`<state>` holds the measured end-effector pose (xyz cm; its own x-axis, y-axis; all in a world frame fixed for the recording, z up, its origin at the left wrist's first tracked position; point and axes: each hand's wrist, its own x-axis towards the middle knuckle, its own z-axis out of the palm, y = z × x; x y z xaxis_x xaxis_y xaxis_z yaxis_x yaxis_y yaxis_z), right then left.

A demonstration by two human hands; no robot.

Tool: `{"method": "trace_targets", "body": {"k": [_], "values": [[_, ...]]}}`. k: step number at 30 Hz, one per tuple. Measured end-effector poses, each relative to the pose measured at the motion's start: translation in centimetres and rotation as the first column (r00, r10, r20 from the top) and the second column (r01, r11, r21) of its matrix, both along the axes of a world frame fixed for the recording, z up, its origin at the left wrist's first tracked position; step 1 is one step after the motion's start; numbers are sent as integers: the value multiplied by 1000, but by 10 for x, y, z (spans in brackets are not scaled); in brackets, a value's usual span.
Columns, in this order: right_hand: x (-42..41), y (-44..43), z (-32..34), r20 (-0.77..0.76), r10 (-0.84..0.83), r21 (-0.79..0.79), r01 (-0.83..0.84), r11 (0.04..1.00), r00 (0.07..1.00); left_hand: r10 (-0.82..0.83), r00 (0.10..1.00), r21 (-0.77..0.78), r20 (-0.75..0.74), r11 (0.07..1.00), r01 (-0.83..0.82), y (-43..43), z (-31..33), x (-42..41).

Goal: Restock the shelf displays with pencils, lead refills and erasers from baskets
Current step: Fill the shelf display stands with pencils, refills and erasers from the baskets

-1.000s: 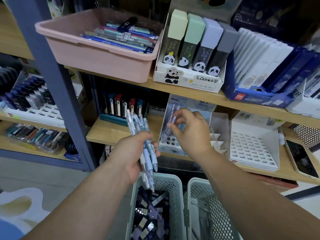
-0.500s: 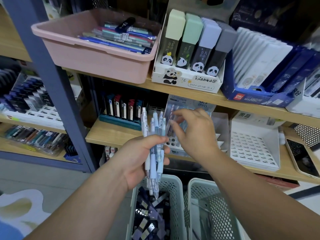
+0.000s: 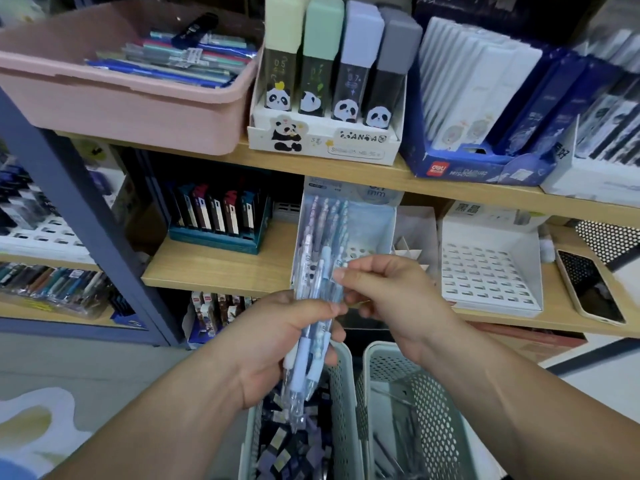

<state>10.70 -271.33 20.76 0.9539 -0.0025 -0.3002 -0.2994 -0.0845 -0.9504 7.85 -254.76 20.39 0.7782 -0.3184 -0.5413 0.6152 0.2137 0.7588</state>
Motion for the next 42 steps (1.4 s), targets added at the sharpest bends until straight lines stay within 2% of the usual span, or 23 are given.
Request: {"method": "trace_targets", "body": {"k": [5,11,16,29,36,39,42], "values": [[12,-11,-1,-42,-29,114,34,993,999,76,997,40,-8,996,-76,-8,-1,7],[34,-34,2,-10,-136,170,136,976,991,226,973,96,-40,970,-221,-12,-17,22],[50,-49,3,2,-181,222,176,959,984,217,975,106,-45,972,-211,-20,-23,27],[53,-59,1,20,-135,242,126,962,991,198,980,120,-10,973,-195,-21,-21,19],[53,-60,2,188,-206,96,191,977,960,230,973,95,11,969,-230,-10,-20,8],[57,-65,2,348,-199,-54,231,971,916,232,972,69,26,970,-234,-7,-20,5],[62,-70,1,482,-144,-260,298,918,864,242,970,45,23,969,-243,-6,-19,5]]}}
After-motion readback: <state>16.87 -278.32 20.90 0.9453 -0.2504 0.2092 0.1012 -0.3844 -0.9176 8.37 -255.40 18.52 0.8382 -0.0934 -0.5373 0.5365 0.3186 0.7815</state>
